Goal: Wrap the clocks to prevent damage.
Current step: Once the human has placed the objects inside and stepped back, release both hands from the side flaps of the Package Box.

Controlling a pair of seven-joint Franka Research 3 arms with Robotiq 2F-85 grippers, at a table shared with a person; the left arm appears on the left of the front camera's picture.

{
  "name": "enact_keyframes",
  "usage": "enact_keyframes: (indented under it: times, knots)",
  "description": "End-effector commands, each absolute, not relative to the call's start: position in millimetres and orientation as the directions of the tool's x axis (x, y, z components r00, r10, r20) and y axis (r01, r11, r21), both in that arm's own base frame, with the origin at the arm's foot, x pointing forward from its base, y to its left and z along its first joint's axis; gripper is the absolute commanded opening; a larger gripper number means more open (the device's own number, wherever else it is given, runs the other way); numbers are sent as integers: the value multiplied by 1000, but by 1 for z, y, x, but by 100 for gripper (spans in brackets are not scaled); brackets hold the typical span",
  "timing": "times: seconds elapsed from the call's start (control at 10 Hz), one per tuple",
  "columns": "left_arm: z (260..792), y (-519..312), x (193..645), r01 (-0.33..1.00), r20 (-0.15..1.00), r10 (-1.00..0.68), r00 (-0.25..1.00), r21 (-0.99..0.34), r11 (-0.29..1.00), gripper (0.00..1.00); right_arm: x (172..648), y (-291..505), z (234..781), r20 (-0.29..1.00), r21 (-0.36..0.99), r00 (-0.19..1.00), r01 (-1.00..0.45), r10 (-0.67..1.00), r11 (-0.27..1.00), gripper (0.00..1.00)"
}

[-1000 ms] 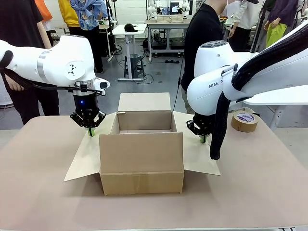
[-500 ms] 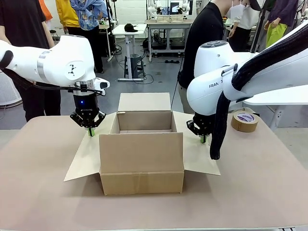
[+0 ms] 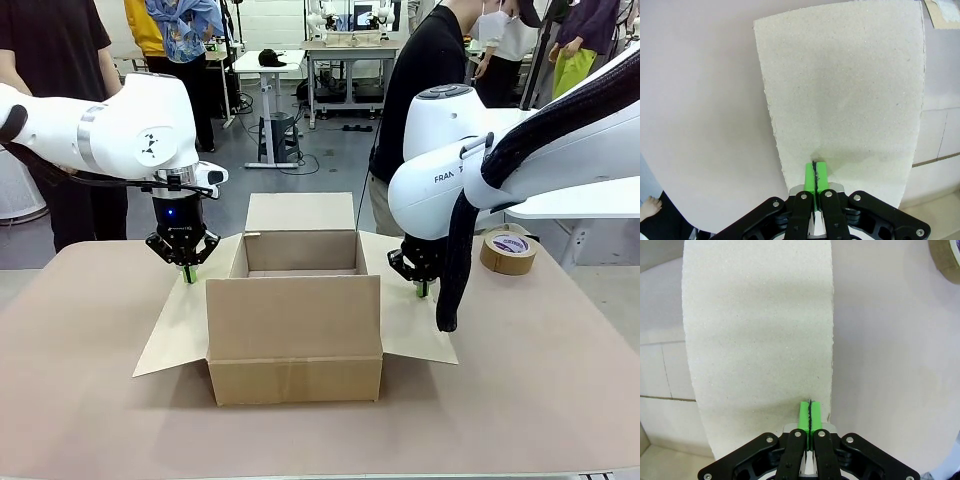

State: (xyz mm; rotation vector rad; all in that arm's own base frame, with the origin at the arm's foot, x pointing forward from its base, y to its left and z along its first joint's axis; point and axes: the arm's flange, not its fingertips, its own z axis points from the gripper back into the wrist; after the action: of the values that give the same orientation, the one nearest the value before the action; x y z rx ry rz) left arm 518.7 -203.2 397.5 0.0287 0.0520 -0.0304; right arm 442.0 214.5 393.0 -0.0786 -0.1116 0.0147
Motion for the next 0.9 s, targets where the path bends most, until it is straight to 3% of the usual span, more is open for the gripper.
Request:
enact_keyframes:
  times: [0.0, 0.8]
  knots:
    - [397, -201, 519, 37, -56, -35, 998, 44, 998, 1, 441, 214, 393, 106, -85, 994, -8, 17, 996, 1]
    - [397, -201, 519, 37, -56, -35, 998, 44, 998, 1, 441, 214, 393, 106, -85, 994, -8, 17, 996, 1]
